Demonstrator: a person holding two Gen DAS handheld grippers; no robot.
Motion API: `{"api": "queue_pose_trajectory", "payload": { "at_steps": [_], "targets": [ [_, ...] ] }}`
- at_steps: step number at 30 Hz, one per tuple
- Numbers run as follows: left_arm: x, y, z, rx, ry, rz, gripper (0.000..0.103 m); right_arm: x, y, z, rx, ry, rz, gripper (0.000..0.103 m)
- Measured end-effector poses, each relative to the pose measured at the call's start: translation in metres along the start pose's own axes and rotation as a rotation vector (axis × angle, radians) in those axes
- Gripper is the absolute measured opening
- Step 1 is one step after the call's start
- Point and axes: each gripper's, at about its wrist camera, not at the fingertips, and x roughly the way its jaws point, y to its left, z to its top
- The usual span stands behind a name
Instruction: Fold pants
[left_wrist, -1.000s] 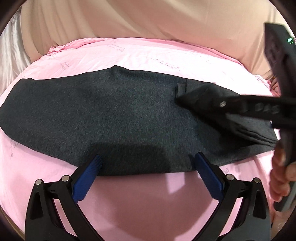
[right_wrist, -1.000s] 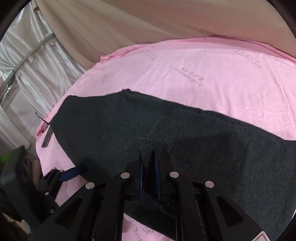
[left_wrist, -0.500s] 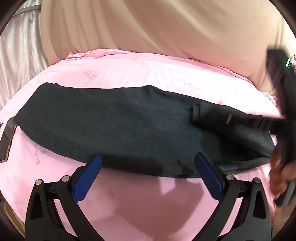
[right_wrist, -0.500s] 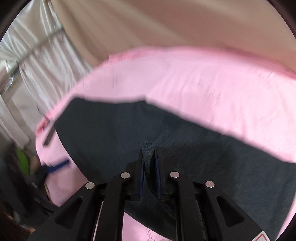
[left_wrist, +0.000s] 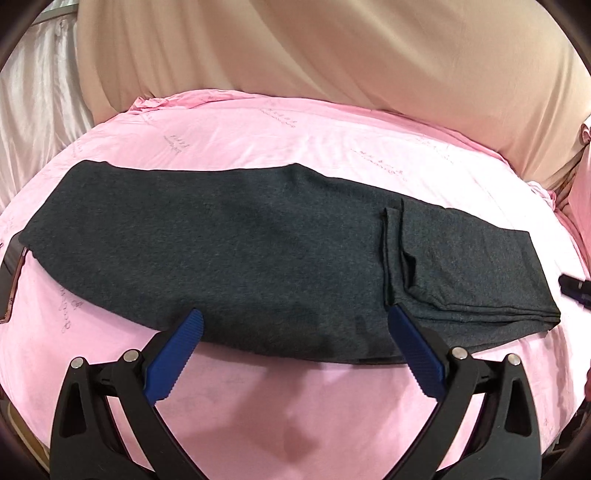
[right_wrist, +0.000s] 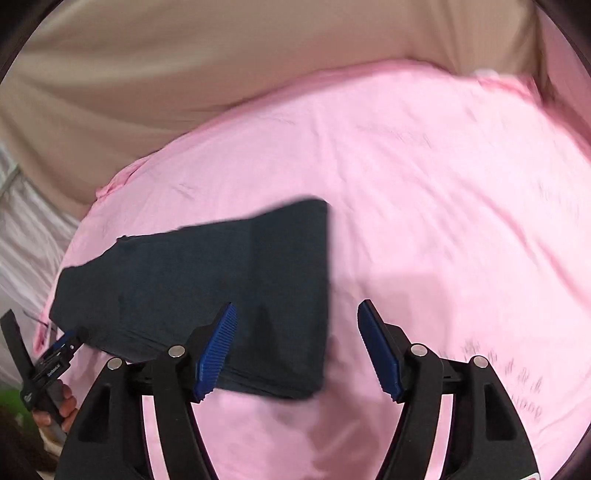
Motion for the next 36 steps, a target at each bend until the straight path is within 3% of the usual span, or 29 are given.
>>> {"api": "queue_pose_trajectory", "payload": {
  "at_steps": [3, 5, 6, 7, 9, 13, 21, 25, 27, 29, 30, 32, 34, 36],
  "targets": [
    [0.004, -0.01, -0.001, 0.02, 0.016, 0.019, 0.098, 0.016, -0.003, -0.008, 0.012, 0.034, 0.098, 0.067],
    [0.007, -0.016, -0.002, 0.032, 0.029, 0.038, 0.098, 0.029, 0.002, -0.012, 0.0, 0.04, 0.142, 0.058],
    [0.009, -0.019, -0.002, 0.033, 0.037, 0.049, 0.098, 0.031, 0.007, -0.012, -0.032, 0.022, 0.116, 0.046],
    [0.01, -0.021, -0.003, 0.031, 0.043, 0.057, 0.098, 0.034, 0.01, -0.012, -0.056, 0.026, 0.107, 0.019],
    [0.011, -0.024, -0.004, 0.029, 0.055, 0.079, 0.098, 0.029, 0.006, -0.009, -0.036, 0.014, 0.138, 0.015],
    [0.014, -0.035, -0.003, 0.039, 0.079, 0.117, 0.098, -0.001, 0.0, -0.004, -0.111, -0.052, 0.098, 0.011],
    [0.014, -0.073, -0.002, 0.1, 0.088, 0.124, 0.098, -0.035, -0.046, 0.002, -0.109, -0.093, 0.028, 0.01],
    [0.018, -0.095, -0.005, 0.148, 0.101, 0.102, 0.098, -0.051, -0.08, -0.002, -0.047, -0.141, -0.066, 0.01],
    [0.021, -0.1, -0.007, 0.158, 0.112, 0.085, 0.098, -0.05, -0.094, -0.004, -0.052, -0.098, -0.095, 0.012],
    [0.026, -0.106, -0.01, 0.17, 0.124, 0.075, 0.098, -0.048, -0.093, -0.007, -0.071, -0.087, -0.261, 0.015],
    [0.027, -0.107, -0.012, 0.176, 0.125, 0.078, 0.098, -0.055, -0.09, -0.009, -0.077, -0.115, -0.307, 0.023],
    [0.028, -0.108, -0.012, 0.174, 0.122, 0.076, 0.098, -0.076, -0.068, -0.011, -0.1, -0.18, -0.256, 0.024],
    [0.026, -0.106, -0.011, 0.159, 0.121, 0.06, 0.098, -0.084, -0.028, -0.014, -0.174, -0.21, -0.104, 0.037],
    [0.025, -0.103, -0.011, 0.149, 0.119, 0.054, 0.098, -0.063, 0.023, -0.021, -0.277, -0.128, 0.058, 0.037]
  ]
}}
